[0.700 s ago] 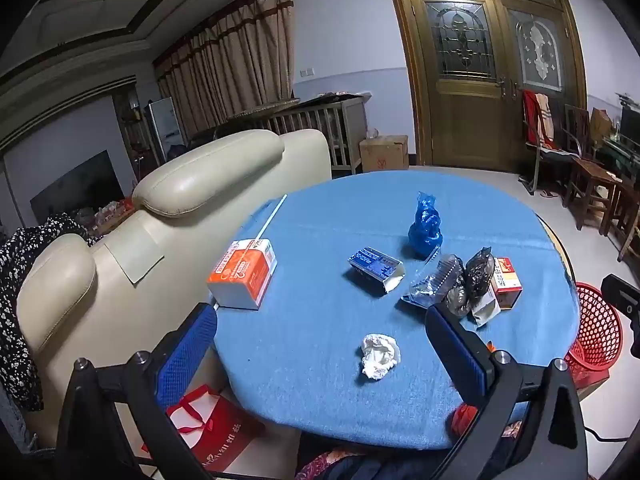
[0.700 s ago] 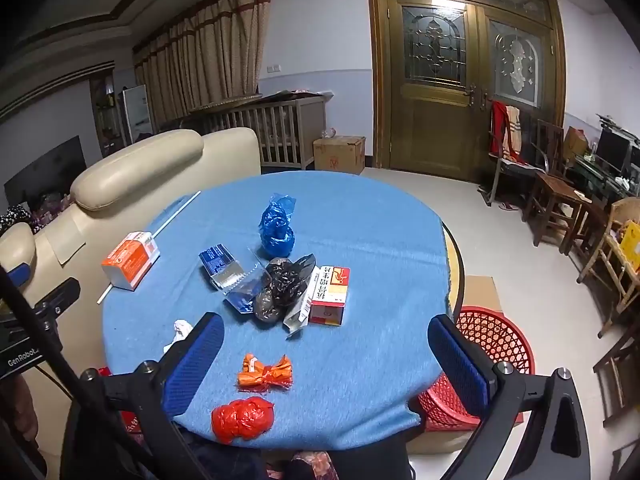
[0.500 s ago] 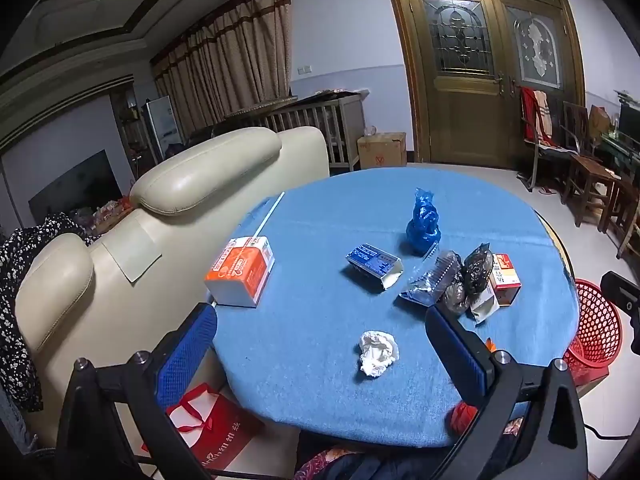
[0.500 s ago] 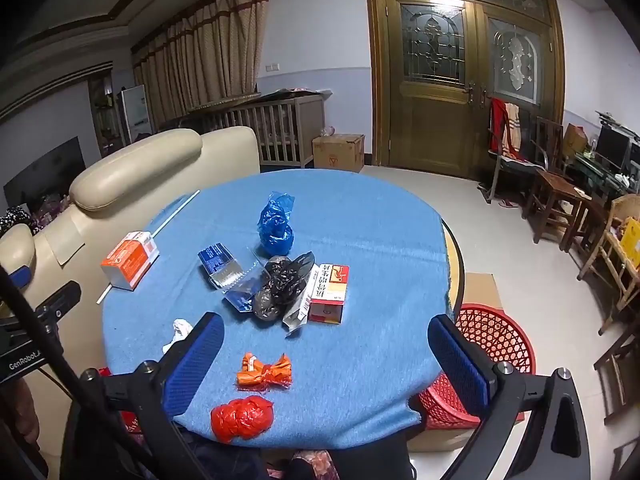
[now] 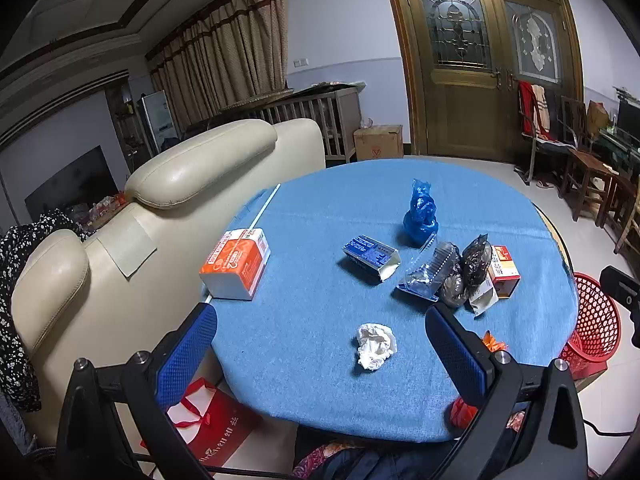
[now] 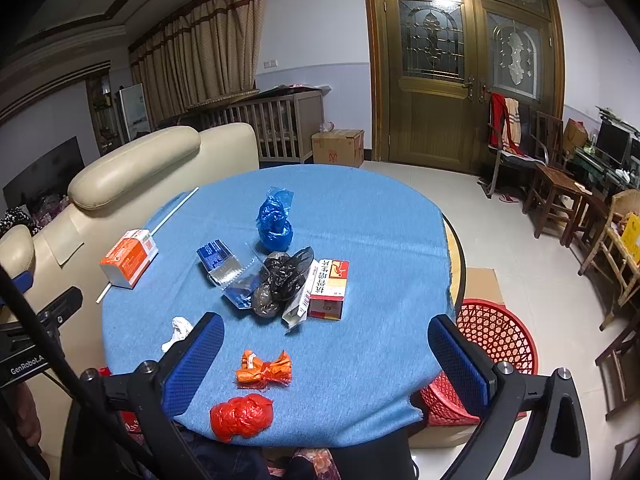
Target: Collect trash
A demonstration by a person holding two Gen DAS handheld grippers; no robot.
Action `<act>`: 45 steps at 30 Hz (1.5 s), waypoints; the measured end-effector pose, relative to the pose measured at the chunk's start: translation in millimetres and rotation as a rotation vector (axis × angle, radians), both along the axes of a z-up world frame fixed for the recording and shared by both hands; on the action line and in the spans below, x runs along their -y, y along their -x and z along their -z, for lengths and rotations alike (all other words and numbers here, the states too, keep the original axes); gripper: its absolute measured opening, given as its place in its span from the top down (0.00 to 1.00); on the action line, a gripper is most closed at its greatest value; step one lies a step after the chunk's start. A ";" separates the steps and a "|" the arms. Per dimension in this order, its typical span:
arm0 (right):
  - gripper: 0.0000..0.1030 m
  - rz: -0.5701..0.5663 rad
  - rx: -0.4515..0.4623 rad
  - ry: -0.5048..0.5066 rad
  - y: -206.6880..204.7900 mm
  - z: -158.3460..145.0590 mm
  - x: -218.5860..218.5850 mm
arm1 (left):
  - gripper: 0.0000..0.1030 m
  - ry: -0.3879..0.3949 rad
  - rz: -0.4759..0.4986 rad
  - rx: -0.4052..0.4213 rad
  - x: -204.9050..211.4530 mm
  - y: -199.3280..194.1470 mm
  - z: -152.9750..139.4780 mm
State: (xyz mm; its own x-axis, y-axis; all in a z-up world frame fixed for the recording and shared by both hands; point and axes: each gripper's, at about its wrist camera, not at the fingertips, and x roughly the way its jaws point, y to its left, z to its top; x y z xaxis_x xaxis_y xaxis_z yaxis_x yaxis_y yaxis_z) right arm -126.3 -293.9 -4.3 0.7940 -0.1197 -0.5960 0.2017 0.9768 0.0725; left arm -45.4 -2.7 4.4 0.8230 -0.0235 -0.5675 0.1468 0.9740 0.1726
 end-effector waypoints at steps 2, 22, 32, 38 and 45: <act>0.00 0.002 -0.003 -0.005 -1.5 0.9 0.0 | 0.00 0.000 0.000 -0.004 0.2 -0.3 0.2; 0.00 0.007 0.010 -0.020 -0.4 1.3 3.9 | 0.00 0.003 0.012 -0.016 2.7 0.1 0.4; 0.00 0.008 0.008 -0.023 -2.5 3.7 4.2 | 0.00 -0.001 0.016 -0.023 3.0 -0.5 2.6; 0.00 -0.024 -0.028 -0.048 -7.7 10.8 2.8 | 0.00 -0.004 0.006 -0.040 0.2 -6.7 8.7; 0.00 -0.175 -0.236 -0.220 -33.8 56.7 -2.4 | 0.00 -0.011 -0.082 -0.116 -30.1 -33.4 34.3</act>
State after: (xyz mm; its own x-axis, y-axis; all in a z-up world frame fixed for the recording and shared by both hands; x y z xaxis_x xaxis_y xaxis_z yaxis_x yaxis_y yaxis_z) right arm -92.5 -291.6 -61.1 0.6284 0.1573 -0.7618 0.0696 0.9640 0.2565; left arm -12.0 27.3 -29.9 0.7506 0.0484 -0.6589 0.0863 0.9816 0.1703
